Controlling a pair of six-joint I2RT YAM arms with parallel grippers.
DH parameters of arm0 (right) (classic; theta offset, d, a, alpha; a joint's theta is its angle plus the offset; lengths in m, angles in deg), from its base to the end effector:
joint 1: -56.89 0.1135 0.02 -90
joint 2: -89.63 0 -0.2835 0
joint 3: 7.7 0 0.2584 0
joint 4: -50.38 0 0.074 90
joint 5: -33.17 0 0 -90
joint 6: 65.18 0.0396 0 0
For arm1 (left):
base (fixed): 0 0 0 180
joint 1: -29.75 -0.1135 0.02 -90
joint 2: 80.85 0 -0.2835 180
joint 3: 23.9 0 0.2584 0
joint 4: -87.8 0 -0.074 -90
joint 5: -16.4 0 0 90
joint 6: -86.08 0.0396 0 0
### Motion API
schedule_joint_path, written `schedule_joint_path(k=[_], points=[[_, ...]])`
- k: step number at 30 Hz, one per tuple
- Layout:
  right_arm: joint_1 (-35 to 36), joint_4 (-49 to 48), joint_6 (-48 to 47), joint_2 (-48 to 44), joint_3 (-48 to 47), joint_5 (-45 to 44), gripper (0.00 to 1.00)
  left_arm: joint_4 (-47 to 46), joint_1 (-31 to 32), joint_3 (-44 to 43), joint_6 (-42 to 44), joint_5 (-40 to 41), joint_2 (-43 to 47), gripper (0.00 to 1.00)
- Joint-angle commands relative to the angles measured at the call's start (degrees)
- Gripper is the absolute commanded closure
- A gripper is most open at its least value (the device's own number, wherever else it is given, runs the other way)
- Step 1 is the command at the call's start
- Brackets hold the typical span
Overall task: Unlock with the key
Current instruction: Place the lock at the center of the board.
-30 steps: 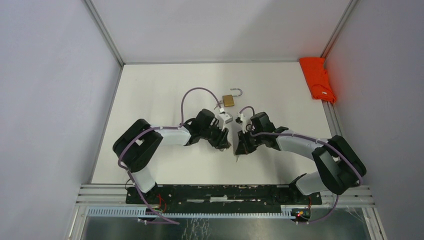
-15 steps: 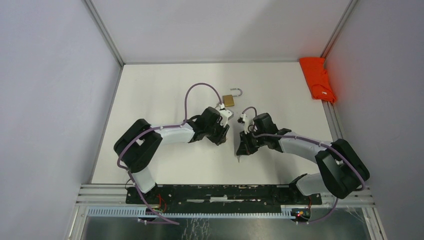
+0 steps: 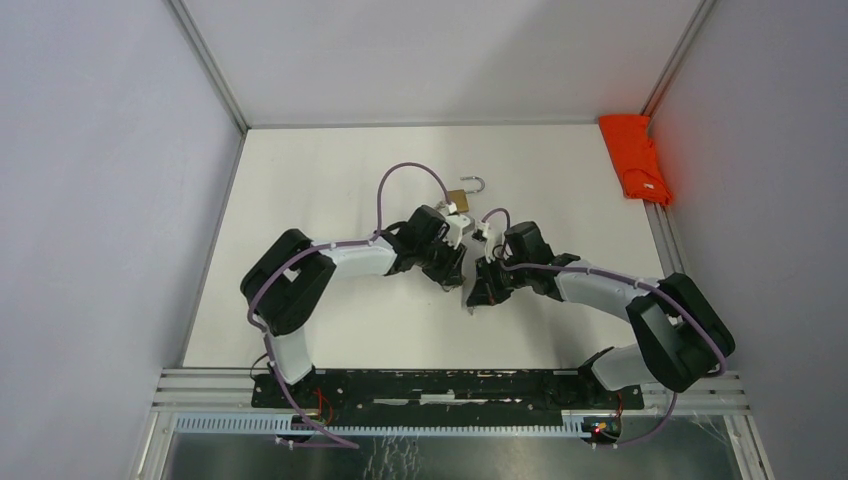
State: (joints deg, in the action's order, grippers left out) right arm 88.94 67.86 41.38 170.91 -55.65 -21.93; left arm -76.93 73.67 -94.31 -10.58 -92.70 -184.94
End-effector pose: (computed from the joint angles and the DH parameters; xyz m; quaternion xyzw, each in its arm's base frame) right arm 0.2085 0.1573 0.1692 -0.2208 0.8770 0.3892 0.1753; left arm 0.2627 -0.2710 0.1611 0.3502 0.8566 -0.2882 0.2462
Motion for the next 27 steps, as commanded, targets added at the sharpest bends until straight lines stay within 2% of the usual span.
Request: schedule_joint_path(k=[1, 3, 7, 9, 10, 16, 21, 24, 27], points=[[-0.8, -1.3, -0.1, -1.4, -1.9, -0.7, 1.0, 7.3, -0.6, -0.6, -2.0, -1.9, -3.1, 0.58], [-2.1, -0.9, -0.2, -1.0, -2.0, -1.5, 1.0, 7.4, -0.9, -0.6, -2.6, -3.5, -3.4, 0.52], [-5.0, -2.0, 0.6, 1.4, -3.1, -0.8, 1.0, 6.2, -1.4, 0.4, -3.7, -7.3, -2.1, 0.49], [-5.8, -2.5, 1.1, 3.0, -4.8, 0.5, 1.0, 5.4, -1.9, 0.7, -4.6, -10.2, -1.5, 0.31], [-6.0, -2.6, 1.4, 3.6, -5.5, 0.6, 1.0, 5.1, -2.1, 0.7, -4.7, -11.8, -1.0, 0.3], [-6.6, -0.8, 0.7, 5.5, -9.2, 0.1, 1.0, 8.6, -3.6, -1.0, -5.2, -11.8, -1.3, 0.28], [-8.5, 0.3, 0.3, 2.2, -7.8, -0.6, 1.0, 9.1, -3.9, -0.9, -5.6, -14.2, -2.4, 0.28], [-9.4, 1.4, -0.6, 0.0, -7.1, -1.6, 1.0, 8.4, -3.8, -1.3, -5.6, -16.7, -5.5, 0.29], [-9.4, 5.2, -3.1, 1.6, -8.2, -3.5, 1.0, 6.8, -3.9, -1.4, -7.1, -18.4, -8.3, 0.29]])
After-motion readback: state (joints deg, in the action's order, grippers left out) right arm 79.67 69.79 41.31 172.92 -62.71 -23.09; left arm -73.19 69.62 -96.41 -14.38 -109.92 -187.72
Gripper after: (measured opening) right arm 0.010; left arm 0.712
